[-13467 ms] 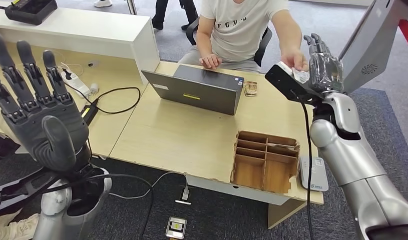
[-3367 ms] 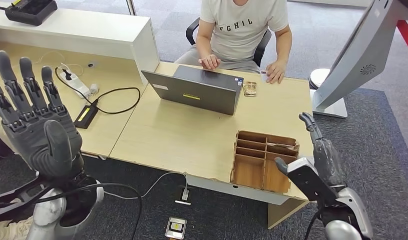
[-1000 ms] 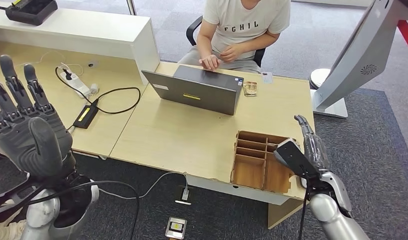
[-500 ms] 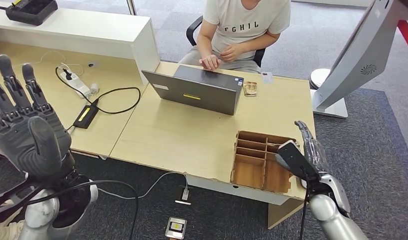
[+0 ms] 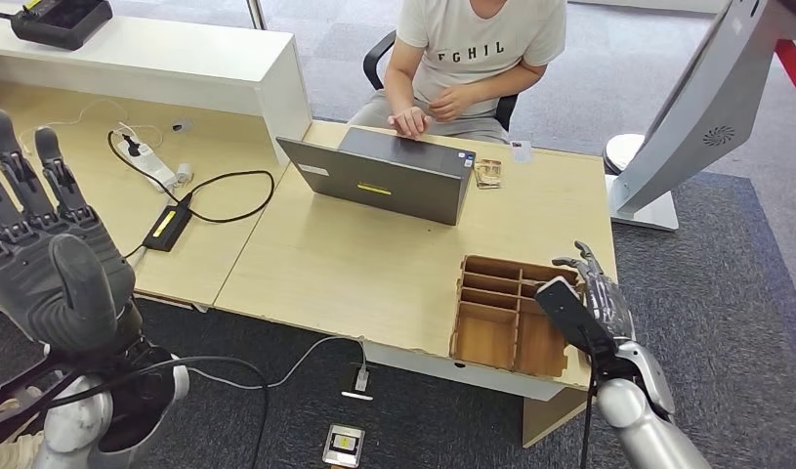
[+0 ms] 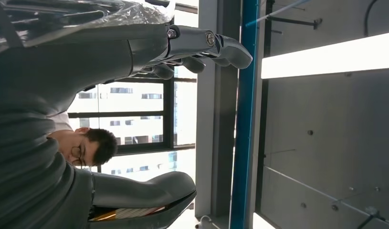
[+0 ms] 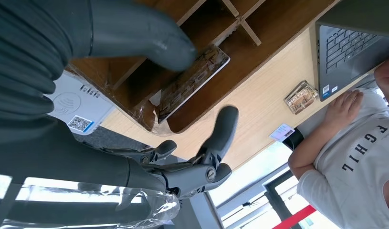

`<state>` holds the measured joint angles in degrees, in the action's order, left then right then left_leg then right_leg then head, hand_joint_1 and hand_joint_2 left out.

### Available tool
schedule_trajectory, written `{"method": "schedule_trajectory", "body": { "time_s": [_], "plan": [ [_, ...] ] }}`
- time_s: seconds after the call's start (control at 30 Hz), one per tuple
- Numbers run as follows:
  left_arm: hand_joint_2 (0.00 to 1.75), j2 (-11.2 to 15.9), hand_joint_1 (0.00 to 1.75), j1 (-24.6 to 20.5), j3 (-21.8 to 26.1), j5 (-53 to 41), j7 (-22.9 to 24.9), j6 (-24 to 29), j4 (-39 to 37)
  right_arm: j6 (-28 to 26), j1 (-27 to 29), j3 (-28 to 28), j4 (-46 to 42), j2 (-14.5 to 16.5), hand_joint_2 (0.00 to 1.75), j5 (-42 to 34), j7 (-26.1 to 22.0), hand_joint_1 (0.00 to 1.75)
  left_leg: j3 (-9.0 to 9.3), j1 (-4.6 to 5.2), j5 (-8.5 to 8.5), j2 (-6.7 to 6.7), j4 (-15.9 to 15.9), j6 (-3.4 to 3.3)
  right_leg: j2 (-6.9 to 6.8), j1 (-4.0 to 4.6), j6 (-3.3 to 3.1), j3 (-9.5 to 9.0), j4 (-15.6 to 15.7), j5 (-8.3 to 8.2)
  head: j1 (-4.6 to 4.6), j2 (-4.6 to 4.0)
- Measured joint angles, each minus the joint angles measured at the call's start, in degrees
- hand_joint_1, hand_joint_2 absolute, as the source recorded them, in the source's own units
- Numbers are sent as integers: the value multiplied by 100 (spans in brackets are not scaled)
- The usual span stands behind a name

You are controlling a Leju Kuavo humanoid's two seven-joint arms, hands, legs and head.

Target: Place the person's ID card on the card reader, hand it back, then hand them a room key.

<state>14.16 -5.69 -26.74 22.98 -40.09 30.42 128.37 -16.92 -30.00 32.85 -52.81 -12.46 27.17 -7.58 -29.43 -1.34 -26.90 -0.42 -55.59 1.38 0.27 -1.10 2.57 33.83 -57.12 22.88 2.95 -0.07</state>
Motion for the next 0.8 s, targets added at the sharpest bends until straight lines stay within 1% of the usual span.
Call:
{"method": "schedule_trajectory", "body": {
  "time_s": [0.27,0.37,0.43,0.5,0.8],
  "plan": [
    [175,0,0,4,-51,-44,0,-1,34,-43,-69,39,164,50,175,-44,-73,173,1,0,0,0,0,0,0,0,0,0,0,0,1,0],
    [175,0,0,29,-61,-98,0,22,55,-42,-123,56,226,87,175,-44,-93,168,1,0,0,0,0,0,0,0,0,0,0,0,1,0],
    [175,0,0,54,-65,-123,0,28,75,-42,-160,66,274,118,175,-44,-102,168,1,0,0,0,0,0,0,0,0,0,0,0,0,0],
    [175,0,0,72,-67,-140,0,29,90,-42,-193,75,323,149,175,-44,-122,173,0,0,0,0,0,0,0,0,0,0,0,0,-1,0],
    [175,-5,0,104,-62,-234,0,9,138,-115,-298,148,508,294,175,-91,-283,175,-1,0,0,0,0,0,0,0,0,0,0,0,-1,0]
  ]
}}
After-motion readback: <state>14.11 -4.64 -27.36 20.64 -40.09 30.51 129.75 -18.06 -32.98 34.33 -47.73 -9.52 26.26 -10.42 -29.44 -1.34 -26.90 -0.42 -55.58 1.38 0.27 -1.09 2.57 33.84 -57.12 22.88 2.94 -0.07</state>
